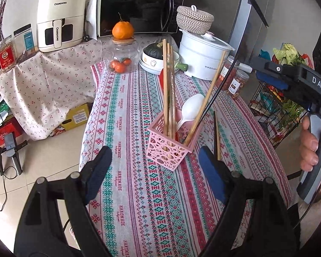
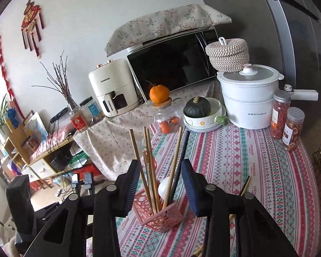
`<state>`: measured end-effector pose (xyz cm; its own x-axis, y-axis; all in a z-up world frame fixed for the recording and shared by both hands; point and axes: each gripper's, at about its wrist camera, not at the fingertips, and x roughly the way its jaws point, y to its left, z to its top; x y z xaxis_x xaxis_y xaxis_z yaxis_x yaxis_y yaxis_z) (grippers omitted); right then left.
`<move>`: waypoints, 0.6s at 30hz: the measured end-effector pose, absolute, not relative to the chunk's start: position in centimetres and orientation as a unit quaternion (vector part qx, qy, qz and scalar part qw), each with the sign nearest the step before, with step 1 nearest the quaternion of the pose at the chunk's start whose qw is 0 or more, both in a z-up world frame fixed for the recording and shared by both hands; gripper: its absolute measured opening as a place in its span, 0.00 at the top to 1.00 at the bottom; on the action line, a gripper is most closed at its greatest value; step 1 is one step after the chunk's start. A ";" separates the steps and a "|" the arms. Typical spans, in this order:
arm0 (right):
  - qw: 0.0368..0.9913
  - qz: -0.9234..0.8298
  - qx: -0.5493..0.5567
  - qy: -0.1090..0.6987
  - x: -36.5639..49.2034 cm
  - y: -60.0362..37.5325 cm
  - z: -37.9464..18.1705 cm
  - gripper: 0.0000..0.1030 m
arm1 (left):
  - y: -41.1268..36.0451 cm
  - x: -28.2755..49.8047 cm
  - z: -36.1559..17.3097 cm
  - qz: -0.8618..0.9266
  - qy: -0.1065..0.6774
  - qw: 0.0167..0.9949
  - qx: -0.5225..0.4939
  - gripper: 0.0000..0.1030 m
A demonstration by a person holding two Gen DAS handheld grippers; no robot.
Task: Organize utensils
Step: 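Grasp a wooden chopstick from the cloth with the right tool and lift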
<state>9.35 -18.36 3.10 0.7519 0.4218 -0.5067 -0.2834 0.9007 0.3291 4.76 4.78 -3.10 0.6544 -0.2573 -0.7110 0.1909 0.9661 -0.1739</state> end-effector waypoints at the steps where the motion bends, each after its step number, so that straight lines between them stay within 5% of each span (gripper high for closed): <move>1: 0.929 0.182 0.119 0.299 9.3 -19.2 3.1 0.45 | 4.7 4.8 -3.2 -0.124 0.399 0.908 -0.042 0.19; 6: 0.925 0.122 0.124 0.337 10.0 -22.8 0.4 0.36 | 4.1 4.8 -4.0 -0.124 0.413 0.901 -0.043 0.17; 18: 0.891 0.030 0.070 0.448 14.4 -25.5 -10.1 0.35 | 2.8 5.3 -6.6 -0.133 0.474 0.868 -0.061 0.17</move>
<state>14.44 -25.54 -10.08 0.5960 0.1160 -0.7946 0.0099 0.9884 0.1517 5.29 2.77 -6.62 0.5159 -0.2879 -0.8068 0.1728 0.9575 -0.2311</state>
